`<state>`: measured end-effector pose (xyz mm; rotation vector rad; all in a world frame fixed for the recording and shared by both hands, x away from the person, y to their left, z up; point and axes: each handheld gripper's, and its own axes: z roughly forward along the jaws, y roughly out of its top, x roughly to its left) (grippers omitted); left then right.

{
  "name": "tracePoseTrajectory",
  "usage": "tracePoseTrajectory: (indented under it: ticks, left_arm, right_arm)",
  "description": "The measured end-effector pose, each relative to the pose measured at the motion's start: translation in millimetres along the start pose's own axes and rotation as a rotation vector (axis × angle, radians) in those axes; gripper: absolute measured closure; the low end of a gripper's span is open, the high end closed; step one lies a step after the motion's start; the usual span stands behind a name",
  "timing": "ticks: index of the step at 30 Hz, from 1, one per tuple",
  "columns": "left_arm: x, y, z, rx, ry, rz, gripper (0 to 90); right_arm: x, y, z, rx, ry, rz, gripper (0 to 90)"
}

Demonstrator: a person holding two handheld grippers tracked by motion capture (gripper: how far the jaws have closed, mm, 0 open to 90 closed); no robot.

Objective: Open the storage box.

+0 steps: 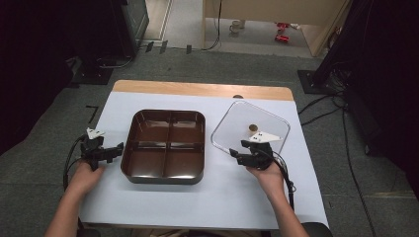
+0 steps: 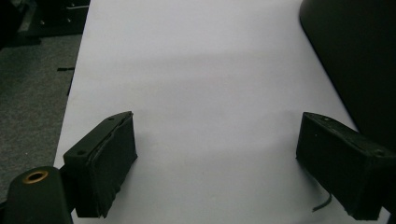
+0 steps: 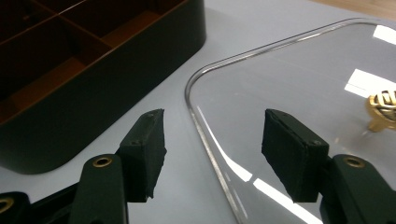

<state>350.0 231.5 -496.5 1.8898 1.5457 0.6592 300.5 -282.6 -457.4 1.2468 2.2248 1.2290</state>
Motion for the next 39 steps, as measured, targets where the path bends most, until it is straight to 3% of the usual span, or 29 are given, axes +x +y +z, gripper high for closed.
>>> tracePoseTrajectory:
  ticks: [5, 11, 16, 19, 23, 39]
  left_arm:
    - [0.0, 0.0, 0.0, 0.0, 0.0, 0.0, 12.0]
    - [0.0, 0.0, 0.0, 0.0, 0.0, -0.001, 12.0]
    - [-0.1, 0.0, 0.0, 0.0, 0.0, -0.001, 12.1]
    - [-0.1, 0.0, 0.0, -0.001, 0.0, -0.001, 12.1]
    - [-0.1, 0.0, 0.0, 0.0, 0.0, -0.001, 12.0]
    - [-0.1, 0.0, 0.0, 0.0, 0.0, -0.001, 12.0]
  right_arm:
    - [12.8, -5.9, 8.9, 0.008, 0.002, -0.026, 39.2]
    - [29.3, -12.7, 24.7, 0.091, -0.023, -0.087, 39.2]
    - [40.7, -22.7, 42.4, 0.13, 0.004, -0.085, 38.9]
    - [49.4, -26.3, 47.0, 0.109, -0.023, -0.141, 38.0]
    - [49.1, -28.7, 48.3, 0.086, -0.018, -0.112, 37.8]
    - [49.9, -29.2, 48.6, 0.091, -0.012, -0.13, 33.1]
